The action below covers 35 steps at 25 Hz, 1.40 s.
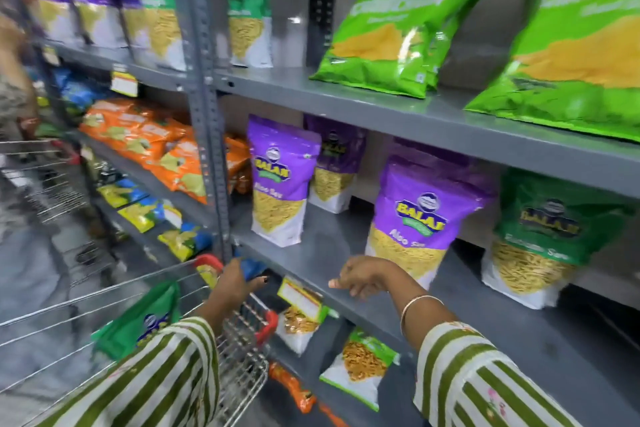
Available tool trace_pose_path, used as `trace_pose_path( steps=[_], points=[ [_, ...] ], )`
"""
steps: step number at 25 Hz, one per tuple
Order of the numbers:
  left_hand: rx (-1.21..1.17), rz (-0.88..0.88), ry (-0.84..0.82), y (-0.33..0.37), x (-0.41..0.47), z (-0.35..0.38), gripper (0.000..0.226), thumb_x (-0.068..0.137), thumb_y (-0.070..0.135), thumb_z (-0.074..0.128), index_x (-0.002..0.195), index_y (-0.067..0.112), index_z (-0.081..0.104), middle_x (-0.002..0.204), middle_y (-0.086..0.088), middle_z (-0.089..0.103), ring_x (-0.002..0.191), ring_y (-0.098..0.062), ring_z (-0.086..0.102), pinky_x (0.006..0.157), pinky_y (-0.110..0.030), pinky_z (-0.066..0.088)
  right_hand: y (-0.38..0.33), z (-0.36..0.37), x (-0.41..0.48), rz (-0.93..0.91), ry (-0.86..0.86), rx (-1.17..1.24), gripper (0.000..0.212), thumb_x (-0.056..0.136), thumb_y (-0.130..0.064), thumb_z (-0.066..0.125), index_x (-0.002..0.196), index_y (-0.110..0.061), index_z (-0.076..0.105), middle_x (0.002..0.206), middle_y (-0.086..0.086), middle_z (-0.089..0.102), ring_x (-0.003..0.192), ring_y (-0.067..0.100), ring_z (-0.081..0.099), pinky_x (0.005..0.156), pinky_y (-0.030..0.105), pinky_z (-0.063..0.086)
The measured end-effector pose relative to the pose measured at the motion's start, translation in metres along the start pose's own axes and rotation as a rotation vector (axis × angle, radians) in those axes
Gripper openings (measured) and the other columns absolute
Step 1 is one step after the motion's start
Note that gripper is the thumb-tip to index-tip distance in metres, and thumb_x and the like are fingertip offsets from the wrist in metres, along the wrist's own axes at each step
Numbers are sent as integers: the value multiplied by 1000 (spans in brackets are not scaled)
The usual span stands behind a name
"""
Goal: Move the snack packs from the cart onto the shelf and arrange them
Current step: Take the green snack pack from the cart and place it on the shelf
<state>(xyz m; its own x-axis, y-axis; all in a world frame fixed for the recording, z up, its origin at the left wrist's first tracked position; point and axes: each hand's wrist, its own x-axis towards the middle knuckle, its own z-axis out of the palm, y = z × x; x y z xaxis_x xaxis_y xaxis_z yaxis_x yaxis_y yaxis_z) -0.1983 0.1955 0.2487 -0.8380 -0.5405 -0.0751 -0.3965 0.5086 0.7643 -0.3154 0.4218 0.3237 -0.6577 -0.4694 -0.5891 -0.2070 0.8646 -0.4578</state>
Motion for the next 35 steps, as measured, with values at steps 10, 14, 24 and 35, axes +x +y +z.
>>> trace_pose_path(
  steps=[10,14,24,35],
  points=[
    [25,-626,-13,-254,-21,-100,62,68,42,75,118,8,60,121,-15,65,110,-29,61,89,-33,48,-182,173,167,-378,-183,-112,70,74,-15,73,132,-1,38,130,12,49,126,25,45,100,27,39],
    [2,-717,-60,-296,-13,-90,69,77,35,68,132,1,43,140,-20,47,128,-28,47,101,-30,38,-189,243,248,-308,-321,-201,121,43,-57,80,138,-5,27,145,20,37,131,31,40,109,43,37],
    [-286,-787,31,-375,43,-4,71,62,13,82,125,2,51,131,-16,56,117,-18,50,79,-16,35,-185,326,380,-317,-468,-222,75,71,-3,74,135,0,35,138,14,45,129,27,42,99,25,36],
    [-316,-743,206,-342,58,-15,54,61,6,81,110,-3,60,113,-20,68,93,-18,61,81,-24,45,-191,322,354,-254,-311,50,67,59,-3,82,120,0,53,121,13,62,113,21,56,93,23,43]
  ],
)
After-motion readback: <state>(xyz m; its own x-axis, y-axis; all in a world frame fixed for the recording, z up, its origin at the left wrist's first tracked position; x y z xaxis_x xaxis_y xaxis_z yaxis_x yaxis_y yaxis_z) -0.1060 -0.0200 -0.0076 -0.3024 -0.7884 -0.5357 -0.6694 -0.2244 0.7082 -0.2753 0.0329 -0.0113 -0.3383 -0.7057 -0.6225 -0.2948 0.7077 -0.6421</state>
